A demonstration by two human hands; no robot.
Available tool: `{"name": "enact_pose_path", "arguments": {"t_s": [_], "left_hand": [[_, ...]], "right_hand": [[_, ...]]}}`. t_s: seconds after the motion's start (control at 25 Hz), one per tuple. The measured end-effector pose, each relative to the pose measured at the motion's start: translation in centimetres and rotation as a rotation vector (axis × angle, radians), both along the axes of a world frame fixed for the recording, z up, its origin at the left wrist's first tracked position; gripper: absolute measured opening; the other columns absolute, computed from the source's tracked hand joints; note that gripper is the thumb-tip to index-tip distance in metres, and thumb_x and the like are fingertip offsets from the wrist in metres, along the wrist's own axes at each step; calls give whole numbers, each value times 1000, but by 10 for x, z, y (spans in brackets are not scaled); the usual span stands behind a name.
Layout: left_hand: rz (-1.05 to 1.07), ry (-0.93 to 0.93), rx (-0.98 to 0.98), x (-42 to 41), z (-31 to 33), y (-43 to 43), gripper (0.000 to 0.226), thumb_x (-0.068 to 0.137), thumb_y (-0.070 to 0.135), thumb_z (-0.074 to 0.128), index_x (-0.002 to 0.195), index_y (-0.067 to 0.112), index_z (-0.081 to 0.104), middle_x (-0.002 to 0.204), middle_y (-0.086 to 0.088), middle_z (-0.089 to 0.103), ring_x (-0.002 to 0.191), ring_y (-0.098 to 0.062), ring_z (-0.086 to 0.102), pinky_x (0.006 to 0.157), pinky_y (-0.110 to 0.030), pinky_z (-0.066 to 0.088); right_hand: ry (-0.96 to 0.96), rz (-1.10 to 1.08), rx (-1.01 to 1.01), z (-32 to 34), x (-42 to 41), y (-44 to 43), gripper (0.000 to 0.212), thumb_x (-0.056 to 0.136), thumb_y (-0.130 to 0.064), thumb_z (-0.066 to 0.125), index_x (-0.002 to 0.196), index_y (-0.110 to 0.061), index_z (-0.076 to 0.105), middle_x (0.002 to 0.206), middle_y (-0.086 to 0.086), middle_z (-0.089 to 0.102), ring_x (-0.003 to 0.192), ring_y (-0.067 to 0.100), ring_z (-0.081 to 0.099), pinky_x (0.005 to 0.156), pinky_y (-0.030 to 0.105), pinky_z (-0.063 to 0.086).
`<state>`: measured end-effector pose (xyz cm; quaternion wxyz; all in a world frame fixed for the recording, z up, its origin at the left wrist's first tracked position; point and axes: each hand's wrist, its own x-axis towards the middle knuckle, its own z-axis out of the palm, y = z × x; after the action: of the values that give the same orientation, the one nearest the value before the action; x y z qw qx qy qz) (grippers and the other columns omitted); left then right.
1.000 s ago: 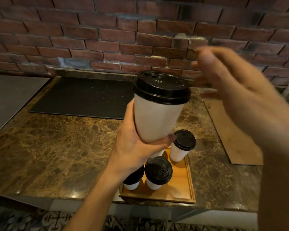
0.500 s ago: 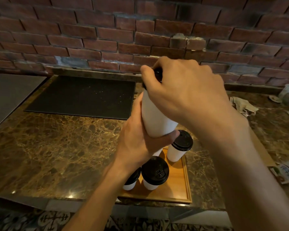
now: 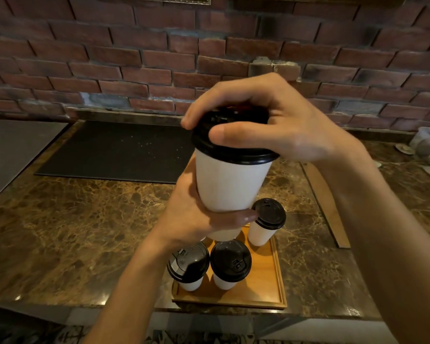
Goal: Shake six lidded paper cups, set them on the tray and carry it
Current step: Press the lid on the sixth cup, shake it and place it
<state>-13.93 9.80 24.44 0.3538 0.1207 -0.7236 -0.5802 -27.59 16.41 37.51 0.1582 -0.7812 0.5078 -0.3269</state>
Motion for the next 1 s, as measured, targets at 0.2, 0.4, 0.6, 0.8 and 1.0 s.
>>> {"name": "enact_pose_path", "arguments": {"t_s": [0.2, 0.4, 0.6, 0.8, 1.0], "left_hand": [[202, 41, 25, -8, 0, 8, 86, 51, 40, 85, 126, 30, 44, 108, 13, 62, 101, 2, 60, 70, -10, 51], [193, 55, -40, -5, 6, 4, 91, 51, 28, 92, 126, 21, 42, 109, 14, 59, 102, 6, 58, 69, -6, 49], [-72, -6, 1, 7, 15, -13, 85, 54, 7, 87, 128, 11, 44, 110, 11, 65, 104, -11, 64, 74, -21, 55], [113, 16, -12, 0, 14, -1, 91, 48, 32, 86, 126, 12, 44, 108, 7, 61, 99, 3, 61, 70, -10, 50], [79, -2, -60, 8, 21, -7, 98, 46, 25, 93, 129, 20, 41, 111, 15, 61, 104, -2, 61, 71, -14, 53]], "right_hand": [[314, -693, -12, -19, 31, -8, 35, 94, -56, 40, 111, -35, 61, 93, -11, 59, 81, 15, 54, 61, 32, 39], [193, -633, -172, -16, 37, -10, 33, 90, -53, 48, 100, -29, 68, 91, -11, 65, 81, 12, 59, 67, 34, 47], [56, -92, -85, -1, 15, 1, 25, 95, -24, 55, 116, -17, 66, 107, -9, 62, 96, 2, 58, 78, 16, 45], [375, -755, 28, -21, 43, -15, 41, 91, -62, 38, 100, -30, 61, 83, -8, 57, 73, 18, 51, 55, 29, 32], [32, -131, -12, 3, 17, -6, 17, 95, -26, 57, 107, -20, 68, 106, -6, 67, 99, 4, 61, 82, 19, 49]]}}
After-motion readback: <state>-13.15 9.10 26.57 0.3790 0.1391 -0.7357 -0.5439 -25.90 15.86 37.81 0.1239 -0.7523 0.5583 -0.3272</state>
